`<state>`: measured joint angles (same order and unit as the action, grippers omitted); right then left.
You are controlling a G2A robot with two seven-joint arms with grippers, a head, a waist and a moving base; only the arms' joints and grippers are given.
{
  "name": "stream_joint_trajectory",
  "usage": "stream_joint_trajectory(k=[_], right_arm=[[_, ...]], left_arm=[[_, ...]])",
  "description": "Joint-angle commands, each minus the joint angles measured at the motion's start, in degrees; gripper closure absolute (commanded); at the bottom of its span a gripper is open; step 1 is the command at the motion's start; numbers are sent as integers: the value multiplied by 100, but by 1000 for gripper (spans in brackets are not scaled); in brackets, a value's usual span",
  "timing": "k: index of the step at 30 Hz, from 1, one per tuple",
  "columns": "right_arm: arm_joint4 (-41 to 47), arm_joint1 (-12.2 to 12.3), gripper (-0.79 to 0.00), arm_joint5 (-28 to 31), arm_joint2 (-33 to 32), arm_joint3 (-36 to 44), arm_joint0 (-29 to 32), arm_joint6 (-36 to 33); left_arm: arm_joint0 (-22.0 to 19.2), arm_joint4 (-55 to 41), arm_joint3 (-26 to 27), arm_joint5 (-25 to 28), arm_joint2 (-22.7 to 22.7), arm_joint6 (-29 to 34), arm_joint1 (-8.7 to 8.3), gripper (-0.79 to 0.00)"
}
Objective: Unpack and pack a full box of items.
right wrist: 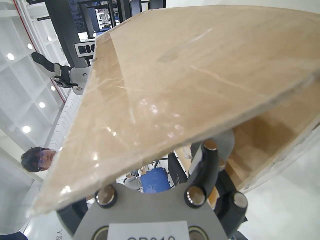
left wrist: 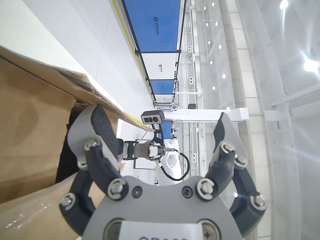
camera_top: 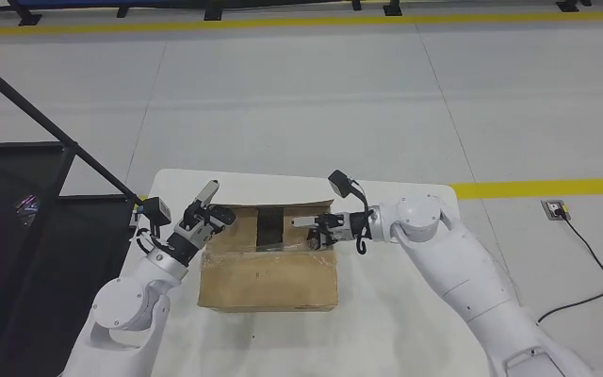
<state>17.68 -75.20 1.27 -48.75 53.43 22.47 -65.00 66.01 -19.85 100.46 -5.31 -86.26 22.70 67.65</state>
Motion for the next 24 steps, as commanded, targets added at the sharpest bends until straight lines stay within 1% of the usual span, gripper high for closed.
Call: stream_joint_trajectory(k=[1,16,24], right_arm=[[-75,44,-336,-90,-73,141,74,4],[-1062,368,-339,-1058,-466,1503,690,122],[-1391,480,-336,-1320,-603,1998,956,114]], left_arm=[[1,-3,-3,3,-6,7,-1,-785],[-6,-30,-12,43,-19,102,-12,-785],[0,-31,2,63,-5,130,-15,-785]])
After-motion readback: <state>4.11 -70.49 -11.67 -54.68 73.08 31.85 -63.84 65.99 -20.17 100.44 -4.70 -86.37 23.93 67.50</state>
